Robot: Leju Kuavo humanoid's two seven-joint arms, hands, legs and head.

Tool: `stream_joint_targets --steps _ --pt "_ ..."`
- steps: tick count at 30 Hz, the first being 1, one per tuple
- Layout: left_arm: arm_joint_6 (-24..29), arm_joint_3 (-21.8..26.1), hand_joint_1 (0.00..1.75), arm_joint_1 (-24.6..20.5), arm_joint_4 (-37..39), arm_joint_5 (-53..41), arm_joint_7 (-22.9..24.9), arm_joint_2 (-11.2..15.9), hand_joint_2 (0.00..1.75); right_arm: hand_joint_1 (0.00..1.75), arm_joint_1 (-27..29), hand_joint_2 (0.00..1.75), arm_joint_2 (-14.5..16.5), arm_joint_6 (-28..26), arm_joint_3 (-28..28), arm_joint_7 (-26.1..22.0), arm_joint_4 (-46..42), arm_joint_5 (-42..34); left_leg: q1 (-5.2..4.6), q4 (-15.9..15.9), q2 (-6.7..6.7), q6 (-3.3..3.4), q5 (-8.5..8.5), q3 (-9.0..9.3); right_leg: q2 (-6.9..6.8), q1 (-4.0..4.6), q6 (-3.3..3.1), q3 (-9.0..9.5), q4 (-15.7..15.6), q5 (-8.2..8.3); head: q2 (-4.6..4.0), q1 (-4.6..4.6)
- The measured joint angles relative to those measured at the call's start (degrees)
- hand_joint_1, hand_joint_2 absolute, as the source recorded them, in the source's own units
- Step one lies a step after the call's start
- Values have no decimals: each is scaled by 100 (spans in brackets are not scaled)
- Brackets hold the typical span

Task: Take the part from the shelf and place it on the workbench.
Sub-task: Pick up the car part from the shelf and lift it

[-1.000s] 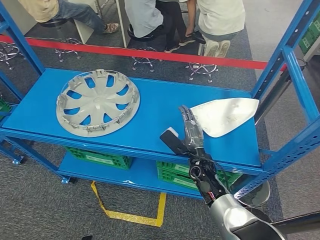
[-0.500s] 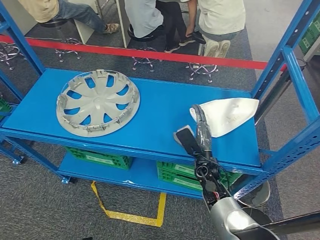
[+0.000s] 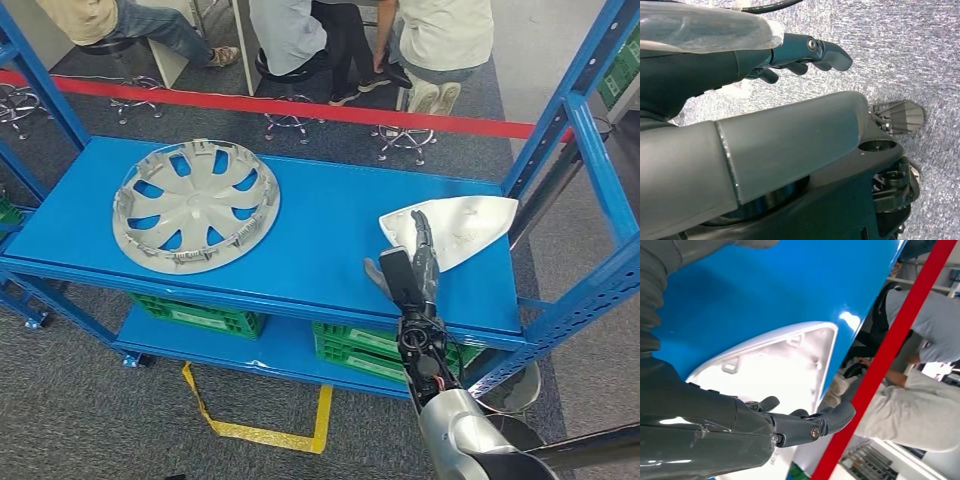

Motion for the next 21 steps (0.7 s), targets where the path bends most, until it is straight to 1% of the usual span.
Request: stream_joint_targets --steps 7,15,18,21 --pt "35 0 0 2 0 4 -19 2 0 0 -45 175 56 0 -216 -8 170 128 0 0 0 0 0 0 0 0 0 0 0 0 0 2" --pt "44 0 0 3 0 7 -20 10 0 0 -71 175 78 0 -327 -10 283 217 0 0 0 0 0 0 0 0 0 0 0 0 1 1" --pt "38 0 0 3 0 8 -20 13 0 0 -94 175 86 0 -393 6 325 519 0 0 0 0 0 0 0 0 0 0 0 0 0 1" --pt "25 0 0 3 0 2 -19 16 0 0 -165 175 88 0 -560 24 372 1146 0 0 0 0 0 0 0 0 0 -1 0 0 0 2"
